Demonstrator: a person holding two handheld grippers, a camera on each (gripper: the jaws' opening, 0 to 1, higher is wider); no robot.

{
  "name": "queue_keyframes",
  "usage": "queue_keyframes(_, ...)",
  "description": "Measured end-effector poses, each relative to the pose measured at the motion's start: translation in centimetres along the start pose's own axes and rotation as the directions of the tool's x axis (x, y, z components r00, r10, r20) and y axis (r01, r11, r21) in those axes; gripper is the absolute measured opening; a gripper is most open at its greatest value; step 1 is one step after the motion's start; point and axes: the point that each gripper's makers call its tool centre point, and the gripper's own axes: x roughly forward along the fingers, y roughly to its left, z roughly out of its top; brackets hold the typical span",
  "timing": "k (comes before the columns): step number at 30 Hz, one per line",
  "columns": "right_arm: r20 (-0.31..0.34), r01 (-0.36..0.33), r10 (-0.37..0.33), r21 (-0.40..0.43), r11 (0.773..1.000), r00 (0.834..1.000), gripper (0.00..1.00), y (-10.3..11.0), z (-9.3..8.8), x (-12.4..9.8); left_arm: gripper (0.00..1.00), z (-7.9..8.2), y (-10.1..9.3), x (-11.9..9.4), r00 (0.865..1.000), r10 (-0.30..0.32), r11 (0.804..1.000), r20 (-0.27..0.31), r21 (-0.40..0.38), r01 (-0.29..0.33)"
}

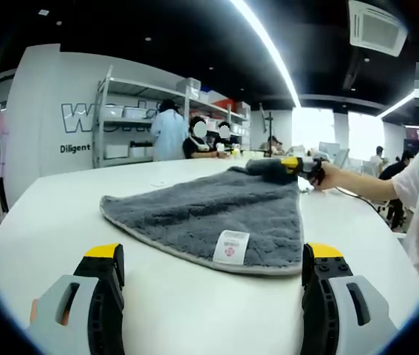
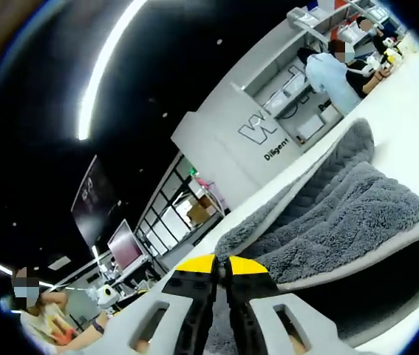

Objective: Fold the towel on the table until its edges align and the towel forms a compact rectangular stack.

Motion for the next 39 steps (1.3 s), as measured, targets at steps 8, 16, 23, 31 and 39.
queue_keyframes(8,0.004,-0.015,0.015,0.018,1.0,1.0,0.01,0.8,-0.3,0.7,0.99,0.0,-0.1,0.0,1.0,-0.001,1.0,0.0,0.0,0.001)
queue_keyframes(16,0.011,-0.03,0.03,0.035,0.999,0.999,0.01,1.5,-0.5,1.2,0.99,0.0,0.0,0.0,1.0,-0.002,1.0,0.002,-0.001,0.002)
queue_keyframes(23,0.017,-0.051,0.051,0.042,0.998,0.999,0.01,2.7,-0.8,1.8,0.99,0.1,0.2,0.0,1.0,-0.003,1.0,0.001,-0.001,0.003)
queue_keyframes(31,0.01,-0.076,0.076,0.039,0.996,0.997,0.01,4.2,-1.1,2.6,0.99,0.3,0.3,0.1,1.0,-0.006,1.0,0.004,-0.003,0.006)
queue_keyframes(39,-0.001,-0.093,0.093,0.055,0.994,0.996,0.01,5.3,-2.0,3.5,0.99,0.3,0.1,0.2,1.0,-0.008,1.0,0.006,-0.005,0.008)
